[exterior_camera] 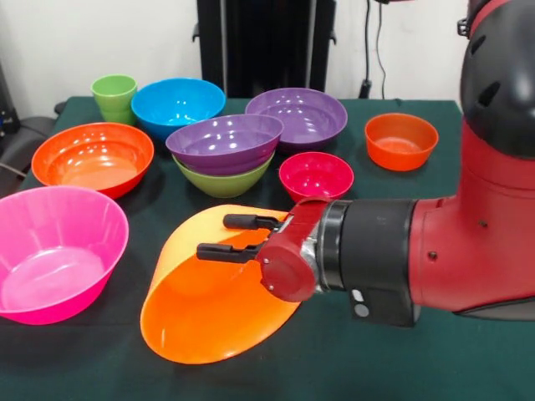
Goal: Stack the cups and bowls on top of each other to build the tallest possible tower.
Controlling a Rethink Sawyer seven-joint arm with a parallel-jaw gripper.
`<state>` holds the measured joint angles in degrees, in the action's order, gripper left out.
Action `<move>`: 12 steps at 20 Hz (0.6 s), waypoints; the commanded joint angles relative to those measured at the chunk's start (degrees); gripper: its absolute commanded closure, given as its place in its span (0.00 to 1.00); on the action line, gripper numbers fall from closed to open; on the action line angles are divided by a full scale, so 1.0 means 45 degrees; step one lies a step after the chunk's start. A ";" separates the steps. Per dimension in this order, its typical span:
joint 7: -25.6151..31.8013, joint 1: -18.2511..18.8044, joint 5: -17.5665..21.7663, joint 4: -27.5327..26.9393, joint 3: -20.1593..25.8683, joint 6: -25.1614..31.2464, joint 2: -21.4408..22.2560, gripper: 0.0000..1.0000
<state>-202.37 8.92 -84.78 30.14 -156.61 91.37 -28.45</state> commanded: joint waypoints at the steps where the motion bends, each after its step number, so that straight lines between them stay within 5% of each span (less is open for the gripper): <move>1: -0.5115 0.0076 -0.4752 -0.3121 -0.1934 -0.0110 -0.3306 0.00; 12: -0.6091 0.0100 -0.6392 -0.2983 -0.0175 -0.2187 -0.3599 0.00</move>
<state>-202.39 8.92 -96.97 35.17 -159.94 85.52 -28.01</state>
